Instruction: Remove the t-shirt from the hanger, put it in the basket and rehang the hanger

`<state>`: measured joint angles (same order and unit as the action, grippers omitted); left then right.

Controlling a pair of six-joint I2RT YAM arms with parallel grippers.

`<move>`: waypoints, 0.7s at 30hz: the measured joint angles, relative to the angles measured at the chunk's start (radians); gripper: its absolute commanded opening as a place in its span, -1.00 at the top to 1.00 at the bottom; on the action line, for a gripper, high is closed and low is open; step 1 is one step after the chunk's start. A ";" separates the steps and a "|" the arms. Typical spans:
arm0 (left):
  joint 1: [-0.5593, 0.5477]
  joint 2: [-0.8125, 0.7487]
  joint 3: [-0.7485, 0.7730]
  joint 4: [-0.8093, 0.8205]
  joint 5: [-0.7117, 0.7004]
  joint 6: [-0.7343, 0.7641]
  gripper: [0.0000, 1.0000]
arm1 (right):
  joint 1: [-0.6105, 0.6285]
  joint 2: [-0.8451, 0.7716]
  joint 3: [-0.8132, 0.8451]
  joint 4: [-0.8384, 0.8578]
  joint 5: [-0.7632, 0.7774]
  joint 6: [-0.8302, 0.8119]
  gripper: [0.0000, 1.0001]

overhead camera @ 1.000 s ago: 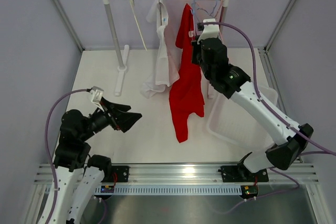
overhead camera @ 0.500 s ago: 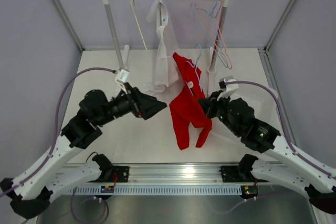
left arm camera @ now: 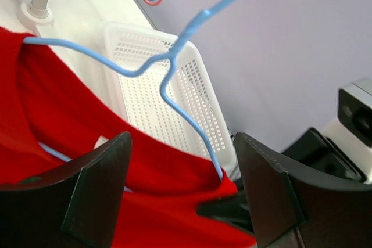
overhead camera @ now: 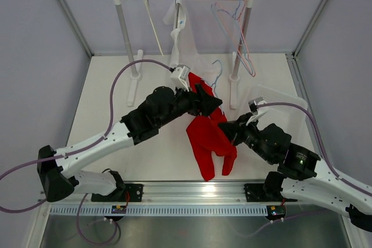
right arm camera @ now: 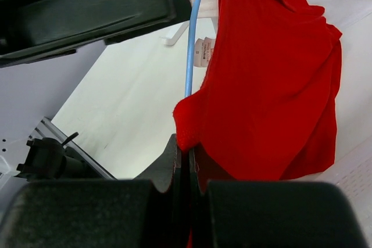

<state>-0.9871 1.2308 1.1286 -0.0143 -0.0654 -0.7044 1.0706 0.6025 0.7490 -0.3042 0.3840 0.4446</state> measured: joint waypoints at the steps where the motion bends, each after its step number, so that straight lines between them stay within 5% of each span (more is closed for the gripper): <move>1: -0.001 0.021 0.009 0.018 -0.004 0.000 -0.47 | 0.001 -0.007 -0.001 -0.001 0.000 0.002 1.00; 7: -0.003 0.115 0.035 0.107 -0.008 -0.029 -0.06 | 0.011 -0.022 -0.003 -0.001 0.002 0.009 1.00; 12: -0.009 0.147 0.035 0.178 0.010 -0.080 0.98 | 0.016 -0.023 -0.009 -0.016 0.018 0.012 1.00; 14: -0.027 0.144 0.035 0.216 0.022 -0.118 1.00 | 0.017 -0.015 -0.017 -0.016 0.018 0.010 0.96; 15: -0.034 0.141 0.034 0.227 0.024 -0.128 1.00 | 0.021 -0.013 -0.018 -0.015 0.016 0.008 0.83; 16: -0.036 0.135 0.029 0.232 0.024 -0.137 1.00 | 0.024 -0.013 -0.018 -0.011 0.014 0.006 0.42; 19: -0.030 0.092 -0.013 0.241 0.031 -0.154 1.00 | 0.027 -0.013 -0.017 -0.005 0.013 0.013 -0.31; 21: -0.026 0.061 -0.025 0.243 0.036 -0.157 1.00 | 0.027 -0.013 -0.016 -0.010 -0.005 0.007 -0.56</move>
<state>-1.0126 1.2922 1.1038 0.2291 -0.0296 -0.8616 1.0981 0.5900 0.7330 -0.3138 0.3794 0.4515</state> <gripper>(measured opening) 0.049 0.670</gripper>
